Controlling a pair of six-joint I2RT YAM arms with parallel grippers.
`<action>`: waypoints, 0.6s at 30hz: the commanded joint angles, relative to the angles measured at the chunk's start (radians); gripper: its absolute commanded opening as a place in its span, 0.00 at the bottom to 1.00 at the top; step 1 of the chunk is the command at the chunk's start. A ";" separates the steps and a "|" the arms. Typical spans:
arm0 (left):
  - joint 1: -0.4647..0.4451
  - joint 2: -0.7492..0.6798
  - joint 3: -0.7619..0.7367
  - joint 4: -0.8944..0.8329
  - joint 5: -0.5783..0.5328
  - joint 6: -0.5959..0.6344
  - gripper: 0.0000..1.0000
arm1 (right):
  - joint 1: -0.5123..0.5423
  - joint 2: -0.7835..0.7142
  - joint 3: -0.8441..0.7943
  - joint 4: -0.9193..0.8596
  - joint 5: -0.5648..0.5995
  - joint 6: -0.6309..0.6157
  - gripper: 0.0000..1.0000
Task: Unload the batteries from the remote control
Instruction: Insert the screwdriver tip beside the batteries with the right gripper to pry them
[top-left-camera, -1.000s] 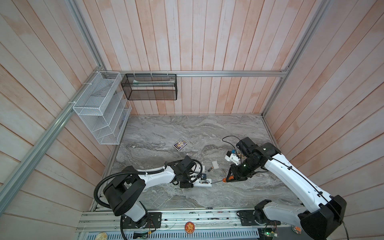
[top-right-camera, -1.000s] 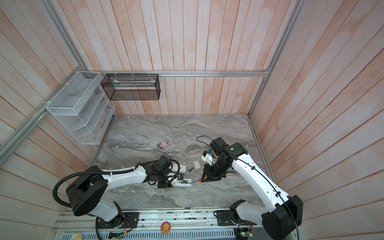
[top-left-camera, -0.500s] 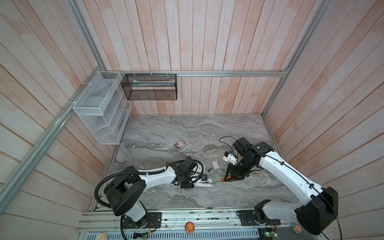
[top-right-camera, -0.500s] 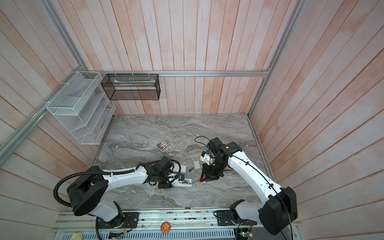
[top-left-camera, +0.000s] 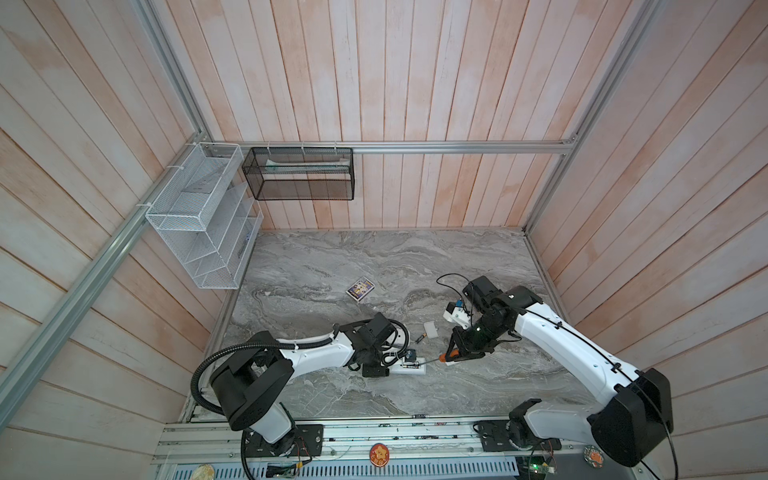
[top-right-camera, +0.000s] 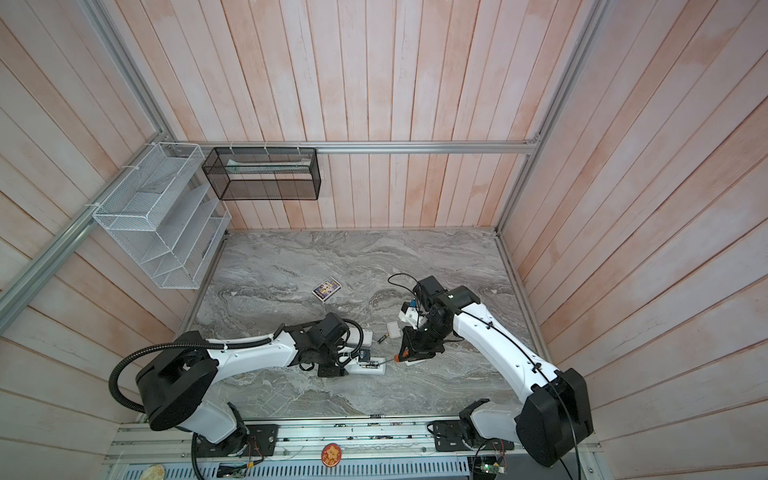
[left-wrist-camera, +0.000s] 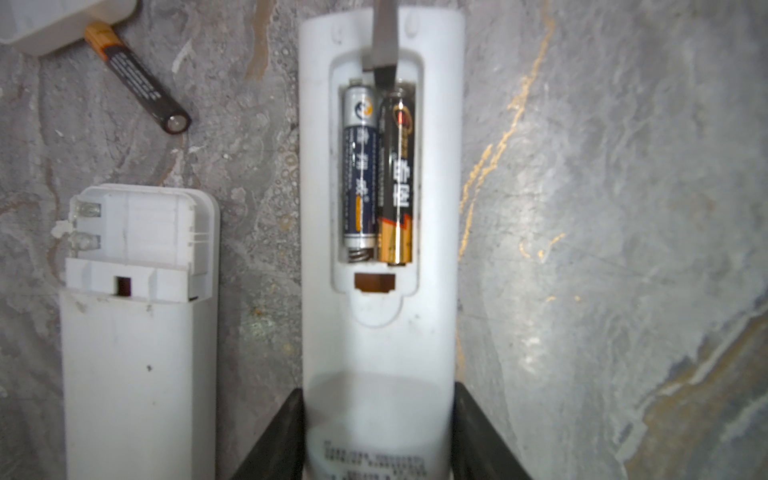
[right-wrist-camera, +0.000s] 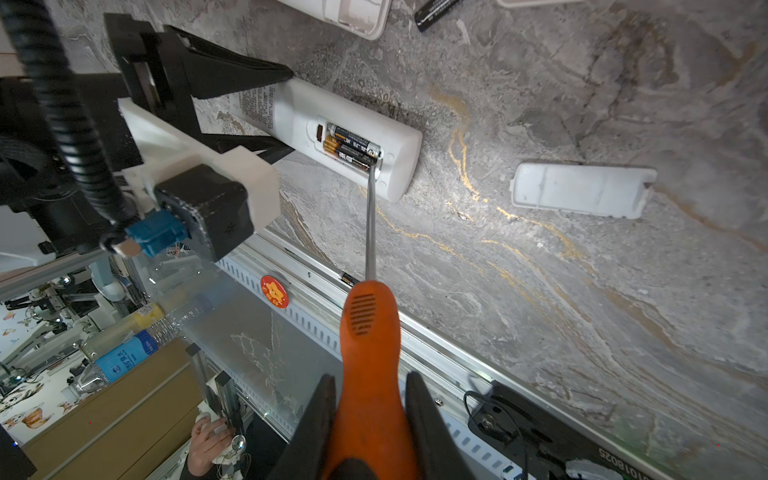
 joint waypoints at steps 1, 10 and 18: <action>-0.022 0.080 -0.049 -0.077 -0.015 0.010 0.18 | -0.015 0.000 -0.016 0.011 0.008 -0.009 0.03; -0.022 0.084 -0.050 -0.078 -0.014 0.010 0.15 | -0.047 -0.012 -0.020 0.002 0.015 -0.029 0.03; -0.022 0.090 -0.047 -0.078 -0.013 0.010 0.15 | -0.052 -0.028 -0.025 -0.013 0.013 -0.033 0.03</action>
